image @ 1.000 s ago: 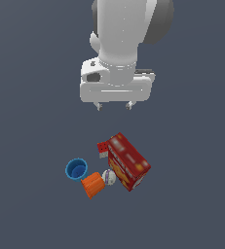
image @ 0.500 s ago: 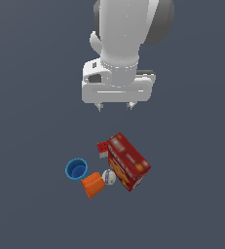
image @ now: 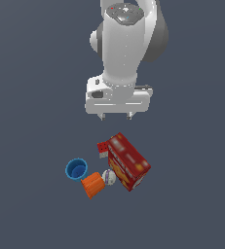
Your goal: Pick up a designated object from a clutter of objects.
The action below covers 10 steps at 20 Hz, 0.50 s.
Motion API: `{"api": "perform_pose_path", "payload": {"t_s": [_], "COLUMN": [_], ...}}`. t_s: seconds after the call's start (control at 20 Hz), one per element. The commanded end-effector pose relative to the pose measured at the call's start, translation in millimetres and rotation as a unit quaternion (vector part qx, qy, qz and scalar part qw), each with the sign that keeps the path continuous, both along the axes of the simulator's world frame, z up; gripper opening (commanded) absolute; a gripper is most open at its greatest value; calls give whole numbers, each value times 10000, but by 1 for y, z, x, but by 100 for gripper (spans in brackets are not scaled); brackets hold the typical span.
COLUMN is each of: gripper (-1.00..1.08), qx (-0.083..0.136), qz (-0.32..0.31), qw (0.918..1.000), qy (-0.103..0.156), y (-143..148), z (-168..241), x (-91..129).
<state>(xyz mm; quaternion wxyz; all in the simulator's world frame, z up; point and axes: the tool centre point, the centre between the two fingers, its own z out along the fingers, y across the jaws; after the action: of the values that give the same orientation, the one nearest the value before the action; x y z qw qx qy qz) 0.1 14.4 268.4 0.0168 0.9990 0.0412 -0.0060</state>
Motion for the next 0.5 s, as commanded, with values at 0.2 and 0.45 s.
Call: {"api": "perform_pose_path", "payload": {"t_s": [0.2, 0.45], "gripper": [100, 100], "qx": [45, 85], "qz": [-71, -146], "qw": [10000, 9999], "qy": [-13, -27], "y": [4, 8], "z": [-54, -102], "x": [-4, -13]}}
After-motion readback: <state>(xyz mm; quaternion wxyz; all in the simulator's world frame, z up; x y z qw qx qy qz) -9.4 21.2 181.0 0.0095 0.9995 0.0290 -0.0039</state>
